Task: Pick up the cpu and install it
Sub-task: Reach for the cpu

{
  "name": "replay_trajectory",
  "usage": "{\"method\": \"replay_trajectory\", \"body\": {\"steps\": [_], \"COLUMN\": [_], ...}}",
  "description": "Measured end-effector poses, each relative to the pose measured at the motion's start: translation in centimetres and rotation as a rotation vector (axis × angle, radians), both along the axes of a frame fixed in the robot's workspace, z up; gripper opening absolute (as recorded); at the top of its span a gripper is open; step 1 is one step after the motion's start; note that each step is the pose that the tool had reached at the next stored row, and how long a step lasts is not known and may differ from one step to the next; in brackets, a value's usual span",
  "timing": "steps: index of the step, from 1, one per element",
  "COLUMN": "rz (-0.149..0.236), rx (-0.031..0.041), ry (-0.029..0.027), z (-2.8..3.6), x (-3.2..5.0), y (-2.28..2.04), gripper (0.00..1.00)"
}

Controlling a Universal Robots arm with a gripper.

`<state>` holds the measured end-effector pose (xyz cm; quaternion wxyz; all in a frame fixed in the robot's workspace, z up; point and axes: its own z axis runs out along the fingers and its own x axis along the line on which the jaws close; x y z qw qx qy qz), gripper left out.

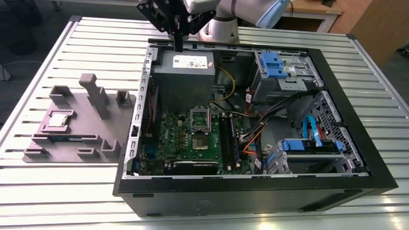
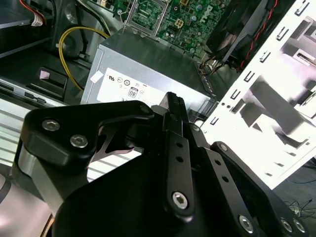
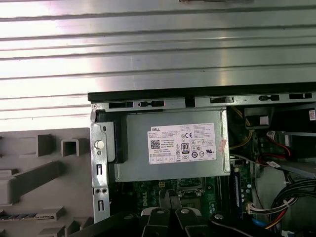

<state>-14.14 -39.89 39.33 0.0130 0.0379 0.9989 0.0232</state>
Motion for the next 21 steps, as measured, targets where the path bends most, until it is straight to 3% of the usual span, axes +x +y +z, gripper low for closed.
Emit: {"method": "replay_trajectory", "body": {"steps": [21], "rz": [0.000], "rx": [0.0000], "ry": [0.0000], "z": [0.00], "x": [-0.54], "y": [0.00], "gripper": [0.11]}}
